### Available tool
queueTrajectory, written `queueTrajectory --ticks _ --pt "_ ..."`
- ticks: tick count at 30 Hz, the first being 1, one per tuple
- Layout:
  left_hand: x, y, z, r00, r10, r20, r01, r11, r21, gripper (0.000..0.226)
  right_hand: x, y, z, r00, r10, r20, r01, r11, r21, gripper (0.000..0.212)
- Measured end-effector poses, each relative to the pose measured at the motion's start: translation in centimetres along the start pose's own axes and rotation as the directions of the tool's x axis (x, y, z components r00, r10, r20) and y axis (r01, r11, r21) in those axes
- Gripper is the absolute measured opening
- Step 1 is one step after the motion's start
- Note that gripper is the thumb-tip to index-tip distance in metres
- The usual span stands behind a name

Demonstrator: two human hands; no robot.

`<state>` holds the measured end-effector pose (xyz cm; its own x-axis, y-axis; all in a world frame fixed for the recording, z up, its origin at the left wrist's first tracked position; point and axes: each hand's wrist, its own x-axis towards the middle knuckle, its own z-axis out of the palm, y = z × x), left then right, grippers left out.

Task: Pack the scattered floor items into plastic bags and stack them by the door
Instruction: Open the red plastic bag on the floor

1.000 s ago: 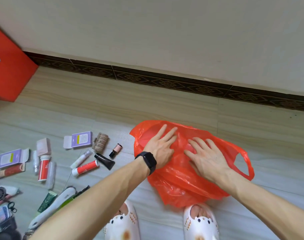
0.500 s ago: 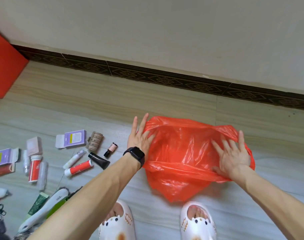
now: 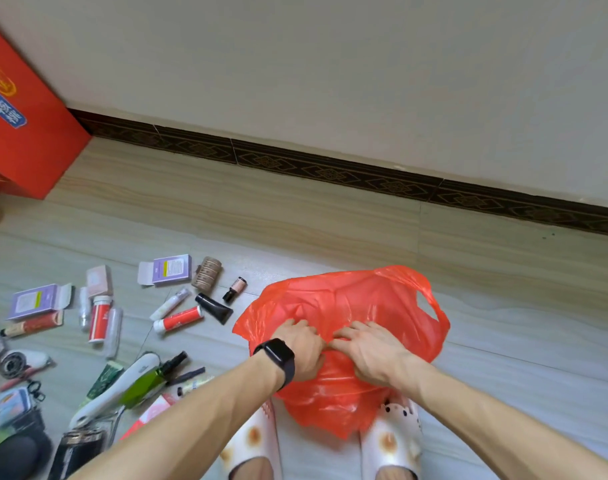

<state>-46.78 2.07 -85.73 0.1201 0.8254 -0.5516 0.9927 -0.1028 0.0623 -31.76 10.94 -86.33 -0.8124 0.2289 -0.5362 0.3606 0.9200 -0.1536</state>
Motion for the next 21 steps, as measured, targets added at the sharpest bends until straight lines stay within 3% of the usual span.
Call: queueTrajectory --ticks 4,6,8,11,14,16,18,21 --pt "1.1 -0.1 1.5 0.997 0.009 0.071 -0.020 0.987 0.160 0.040 2.1 -0.1 1.5 0.986 -0.008 0.168 -0.004 0.997 0.074 0.057" --pt "1.6 -0.1 2.9 0.993 0.034 0.113 -0.056 0.980 0.193 0.047 3.2 0.7 2.8 0.945 0.090 0.314 -0.106 0.994 0.035 0.058" --pt "1.7 0.2 5.1 0.971 0.073 0.226 -0.125 0.966 0.225 0.074 3.9 2.1 3.9 0.894 0.218 0.391 -0.218 0.975 -0.045 0.057" --pt "1.2 1.1 7.4 0.936 0.155 0.317 -0.240 0.938 0.251 0.091 4.2 5.2 3.9 0.856 0.407 0.317 -0.375 0.913 -0.160 0.059" --pt "0.6 1.6 7.1 0.944 0.175 0.278 -0.258 0.920 0.296 0.079 3.7 8.0 3.4 0.756 0.606 0.250 -0.569 0.796 -0.209 0.070" --pt "1.1 1.3 5.8 0.963 0.154 0.223 -0.229 0.903 0.364 0.067 3.4 8.5 3.3 0.717 0.653 0.244 -0.634 0.756 -0.162 0.072" --pt "2.2 0.7 3.8 0.976 0.133 0.173 -0.195 0.886 0.420 0.053 3.1 7.8 2.8 0.751 0.628 0.202 -0.613 0.778 -0.138 0.074" --pt "4.0 -0.3 1.1 0.988 0.134 0.072 -0.152 0.833 0.531 0.045 2.4 5.8 1.8 0.874 0.481 0.068 -0.473 0.874 -0.111 0.077"
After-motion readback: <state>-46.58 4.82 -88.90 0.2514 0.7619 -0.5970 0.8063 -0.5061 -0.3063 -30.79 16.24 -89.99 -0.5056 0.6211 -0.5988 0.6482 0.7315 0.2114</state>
